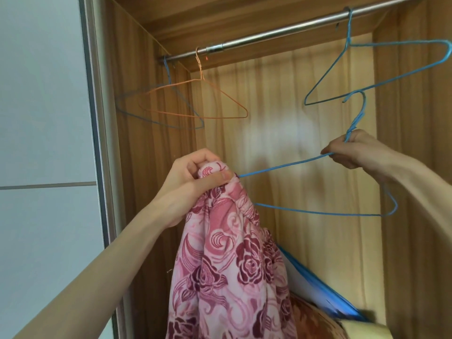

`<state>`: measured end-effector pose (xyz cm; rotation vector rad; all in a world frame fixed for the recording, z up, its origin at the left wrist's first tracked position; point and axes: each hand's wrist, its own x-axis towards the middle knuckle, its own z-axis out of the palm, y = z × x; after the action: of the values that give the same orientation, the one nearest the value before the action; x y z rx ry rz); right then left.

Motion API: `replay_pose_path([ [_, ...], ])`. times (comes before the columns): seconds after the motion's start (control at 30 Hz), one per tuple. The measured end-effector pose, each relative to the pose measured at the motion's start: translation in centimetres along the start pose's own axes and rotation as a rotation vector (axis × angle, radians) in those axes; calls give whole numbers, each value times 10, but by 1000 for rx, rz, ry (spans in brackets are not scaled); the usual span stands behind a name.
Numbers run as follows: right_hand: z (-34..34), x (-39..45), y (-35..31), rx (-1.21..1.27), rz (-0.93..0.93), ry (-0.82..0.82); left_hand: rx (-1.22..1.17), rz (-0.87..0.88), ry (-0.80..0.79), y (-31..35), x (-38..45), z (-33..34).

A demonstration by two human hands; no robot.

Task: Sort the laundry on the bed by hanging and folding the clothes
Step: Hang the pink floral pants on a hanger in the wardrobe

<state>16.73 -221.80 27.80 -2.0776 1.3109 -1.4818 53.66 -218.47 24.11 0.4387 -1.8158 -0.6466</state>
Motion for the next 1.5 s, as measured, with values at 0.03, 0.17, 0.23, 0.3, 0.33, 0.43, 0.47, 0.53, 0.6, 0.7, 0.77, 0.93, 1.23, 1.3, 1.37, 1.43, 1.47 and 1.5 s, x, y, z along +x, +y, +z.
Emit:
replay_pose_path([
  [0.03,-2,0,-2,-10,6,-15,-5,-7,-11,1,0,-1],
  [0.17,3,2,-15,-62,11,-113,-2,-38,-93,3,0,2],
  [0.23,14,5,-25,-78,-4,-181,23,-52,-145,4,1,8],
  [0.3,25,6,-37,-97,-22,-257,53,-66,-181,3,1,13],
  [0.33,29,7,-41,-108,-30,-298,60,-78,-194,1,1,15],
  [0.43,44,6,-44,-163,-47,-388,48,-117,-197,-6,-2,19],
  [0.47,49,5,-43,-193,-55,-391,43,-128,-195,-8,-4,19],
  [0.53,54,5,-42,-257,-94,-344,42,-141,-208,-11,-5,20],
  [0.6,48,8,-45,-292,-128,-299,74,-129,-246,-11,-6,19],
  [0.7,28,11,-52,-296,-89,-299,126,-111,-305,-6,-6,16],
  [0.77,25,12,-54,-291,-65,-337,143,-105,-320,-1,-5,19],
  [0.93,62,10,-49,-192,-102,-456,150,-141,-291,-3,-2,32],
  [1.23,90,1,-11,82,2,-342,459,-346,-385,-14,-6,37],
  [1.3,97,-4,-6,115,28,-319,723,-326,-390,-15,-5,37],
  [1.37,101,-7,-3,134,47,-297,806,-345,-373,-15,-3,37],
  [1.43,102,-9,-1,135,59,-286,812,-362,-320,-16,-2,39],
  [1.47,103,-9,-1,132,60,-287,856,-331,-284,-18,-3,42],
  [1.5,104,-10,-1,129,61,-290,913,-285,-249,-20,-3,45],
])
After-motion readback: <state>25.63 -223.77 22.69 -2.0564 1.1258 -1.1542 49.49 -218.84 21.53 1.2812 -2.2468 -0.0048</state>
